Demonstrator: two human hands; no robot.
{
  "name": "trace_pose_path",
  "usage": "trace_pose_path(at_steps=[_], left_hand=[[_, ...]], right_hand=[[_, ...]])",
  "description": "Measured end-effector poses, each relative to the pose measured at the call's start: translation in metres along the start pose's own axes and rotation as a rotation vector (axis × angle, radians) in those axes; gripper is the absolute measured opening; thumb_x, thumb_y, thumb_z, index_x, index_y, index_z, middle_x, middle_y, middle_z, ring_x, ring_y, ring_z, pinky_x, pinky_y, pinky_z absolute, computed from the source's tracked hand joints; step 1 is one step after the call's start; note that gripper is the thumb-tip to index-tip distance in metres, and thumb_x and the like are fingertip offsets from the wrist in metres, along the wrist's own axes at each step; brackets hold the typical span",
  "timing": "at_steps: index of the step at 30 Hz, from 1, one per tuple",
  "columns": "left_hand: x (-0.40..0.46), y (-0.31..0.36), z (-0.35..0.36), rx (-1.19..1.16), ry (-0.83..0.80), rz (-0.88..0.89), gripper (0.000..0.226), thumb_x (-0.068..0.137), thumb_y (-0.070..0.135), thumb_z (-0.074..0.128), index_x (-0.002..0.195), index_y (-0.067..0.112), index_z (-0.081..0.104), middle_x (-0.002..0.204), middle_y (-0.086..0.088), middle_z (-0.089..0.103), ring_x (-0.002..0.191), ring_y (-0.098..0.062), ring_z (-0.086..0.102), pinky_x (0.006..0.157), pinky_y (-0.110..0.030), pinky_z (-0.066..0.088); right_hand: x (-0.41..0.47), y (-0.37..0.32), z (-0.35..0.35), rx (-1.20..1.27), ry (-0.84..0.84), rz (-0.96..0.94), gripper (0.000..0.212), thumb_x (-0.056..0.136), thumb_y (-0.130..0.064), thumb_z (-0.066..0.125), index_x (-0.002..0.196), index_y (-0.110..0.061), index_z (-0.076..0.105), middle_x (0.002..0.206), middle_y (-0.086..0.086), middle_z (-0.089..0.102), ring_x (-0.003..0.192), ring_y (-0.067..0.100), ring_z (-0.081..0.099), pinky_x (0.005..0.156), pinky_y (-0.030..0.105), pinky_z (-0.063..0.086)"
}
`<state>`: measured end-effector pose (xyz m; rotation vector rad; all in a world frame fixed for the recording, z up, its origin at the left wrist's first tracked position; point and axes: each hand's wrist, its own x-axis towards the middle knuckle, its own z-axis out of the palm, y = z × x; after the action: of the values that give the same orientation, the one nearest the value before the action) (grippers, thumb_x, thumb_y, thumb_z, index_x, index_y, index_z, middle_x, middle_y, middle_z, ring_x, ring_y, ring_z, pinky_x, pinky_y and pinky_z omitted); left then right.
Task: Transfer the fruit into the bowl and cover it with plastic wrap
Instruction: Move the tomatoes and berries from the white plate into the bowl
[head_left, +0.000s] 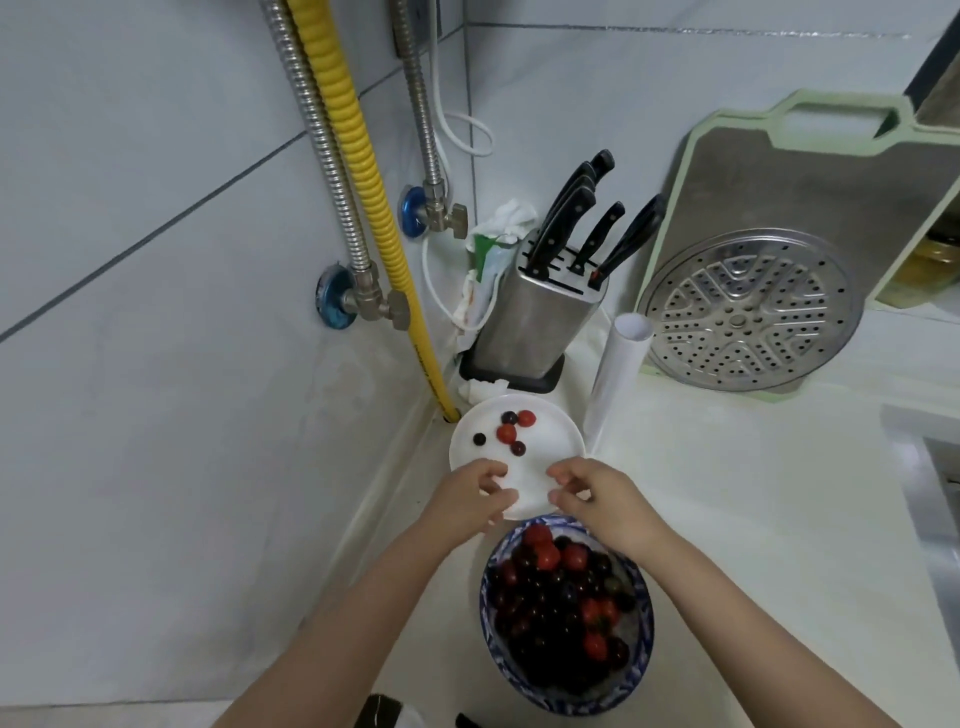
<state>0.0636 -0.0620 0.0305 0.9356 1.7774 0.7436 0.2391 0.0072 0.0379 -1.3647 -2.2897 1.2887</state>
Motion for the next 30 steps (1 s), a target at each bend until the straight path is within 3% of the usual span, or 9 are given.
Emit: trace_pose_path(at_steps=[4,7,13,18,20,25,30], left_hand=[[0.031,-0.001,-0.012,0.145,0.063,-0.024,0.055,0.088,0.028,0.064,0.138,0.019,0.043,0.124,-0.007,0.052,0.107,-0.021,0.055,0.094,-0.037,0.051],[0.049,-0.002,-0.013,0.294,0.089,-0.023,0.059,0.087,0.031,0.064,0.14,0.018,0.039,0.138,-0.008,0.046,0.123,-0.024,0.049,0.1,-0.033,0.043],[0.08,-0.006,-0.006,0.537,0.055,-0.037,0.061,0.083,0.038,0.065,0.134,0.016,0.039,0.137,-0.01,0.041,0.115,-0.025,0.053,0.097,-0.038,0.048],[0.096,-0.008,0.005,0.714,-0.012,-0.11,0.095,0.083,0.044,0.063,0.151,0.008,0.007,0.152,-0.016,0.018,0.133,-0.029,0.038,0.103,-0.036,0.041],[0.102,-0.009,0.01,0.758,0.01,-0.137,0.096,0.084,0.043,0.062,0.15,0.004,0.004,0.153,-0.018,0.014,0.137,-0.029,0.031,0.106,-0.035,0.039],[0.11,-0.011,0.011,0.701,0.1,-0.096,0.049,0.088,0.032,0.058,0.127,0.008,0.041,0.134,-0.013,0.04,0.114,-0.025,0.05,0.09,-0.032,0.045],[0.113,-0.012,0.007,0.61,0.095,-0.039,0.036,0.087,0.027,0.06,0.117,0.009,0.05,0.118,-0.013,0.053,0.088,-0.023,0.055,0.075,-0.034,0.049]], right_hand=[[0.045,-0.005,-0.003,-0.137,-0.059,-0.019,0.038,0.089,-0.02,0.06,0.126,-0.014,0.054,0.122,0.006,0.057,0.1,0.017,0.055,0.091,0.023,0.043],[0.073,-0.005,-0.005,-0.254,-0.13,-0.037,0.048,0.089,-0.023,0.059,0.135,-0.016,0.045,0.137,0.008,0.049,0.119,0.023,0.051,0.103,0.029,0.039],[0.115,0.0,0.0,-0.467,-0.199,-0.089,0.063,0.087,-0.028,0.061,0.142,-0.017,0.033,0.15,0.005,0.033,0.132,0.023,0.039,0.106,0.027,0.031],[0.14,0.008,0.015,-0.594,-0.221,-0.138,0.085,0.077,-0.04,0.065,0.146,-0.019,0.021,0.15,0.007,0.03,0.137,0.026,0.027,0.115,0.033,0.024],[0.15,0.013,0.023,-0.645,-0.238,-0.145,0.088,0.074,-0.045,0.065,0.146,-0.023,0.02,0.148,0.008,0.031,0.135,0.028,0.028,0.113,0.037,0.027],[0.153,0.018,0.032,-0.65,-0.274,-0.145,0.07,0.087,-0.038,0.057,0.146,-0.024,0.023,0.15,0.009,0.025,0.136,0.028,0.031,0.11,0.036,0.03],[0.147,0.029,0.035,-0.552,-0.255,-0.141,0.056,0.082,-0.037,0.061,0.133,-0.026,0.041,0.135,0.008,0.044,0.123,0.025,0.042,0.101,0.034,0.039]])
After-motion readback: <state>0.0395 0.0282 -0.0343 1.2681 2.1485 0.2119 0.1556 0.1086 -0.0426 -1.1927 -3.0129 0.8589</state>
